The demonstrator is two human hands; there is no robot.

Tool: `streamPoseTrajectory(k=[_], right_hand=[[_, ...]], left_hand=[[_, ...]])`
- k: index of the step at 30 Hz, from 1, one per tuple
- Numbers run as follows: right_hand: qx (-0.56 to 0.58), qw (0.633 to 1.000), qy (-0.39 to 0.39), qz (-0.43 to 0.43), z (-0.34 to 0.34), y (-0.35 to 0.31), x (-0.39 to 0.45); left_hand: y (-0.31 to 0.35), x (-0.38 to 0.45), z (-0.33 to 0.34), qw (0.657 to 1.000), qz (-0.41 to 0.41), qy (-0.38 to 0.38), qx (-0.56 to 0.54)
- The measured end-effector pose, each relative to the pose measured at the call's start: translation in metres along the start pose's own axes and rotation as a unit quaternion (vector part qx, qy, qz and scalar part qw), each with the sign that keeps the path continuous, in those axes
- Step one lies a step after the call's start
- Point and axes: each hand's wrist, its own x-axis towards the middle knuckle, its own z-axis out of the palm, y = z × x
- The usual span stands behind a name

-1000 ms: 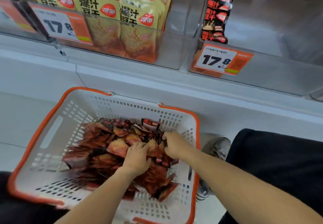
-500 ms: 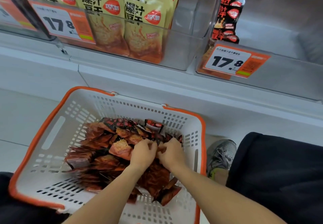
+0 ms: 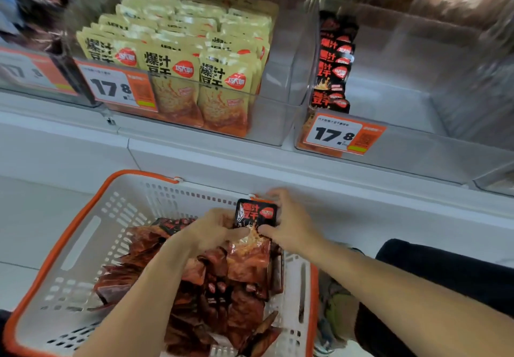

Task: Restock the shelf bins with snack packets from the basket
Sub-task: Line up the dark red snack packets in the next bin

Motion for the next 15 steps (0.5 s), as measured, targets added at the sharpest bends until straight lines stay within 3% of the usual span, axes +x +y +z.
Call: streamPoseTrajectory(k=[2,5,7,9,10,12,15], right_hand=[[-0.064,0.996,-0.040,-0.047,-0.042,-0.025,-0.007],[-0.166,0.974,0.006,-0.153,-0.106,-0.066,-0.025],[-0.166,0.964,0.072,-0.195,-0.148,-0.089,-0.043],[-0.115,0.950,0.193,-0.218,-0.187,-0.103,-0.056],[-0.092,0.935,0.258,-0.226,-0.205,-0.107,-0.059],[-0.062,0.905,0.345,-0.240,-0.234,-0.110,-0.052],[-0.102,0.897,0.367,-0.225,-0.256,-0.103,-0.027]], left_hand=[[0.031,-0.007,-0.002,0.998,0.057,-0.024,0.017],[0.080,-0.021,0.009,0.986,0.164,0.011,-0.034],[0.111,-0.032,0.021,0.965,0.221,0.087,-0.109],[0.133,-0.039,0.031,0.917,0.285,0.237,-0.145],[0.139,-0.040,0.032,0.888,0.317,0.311,-0.120],[0.148,-0.042,0.034,0.835,0.381,0.396,0.030],[0.152,-0.030,0.032,0.781,0.436,0.383,0.231]])
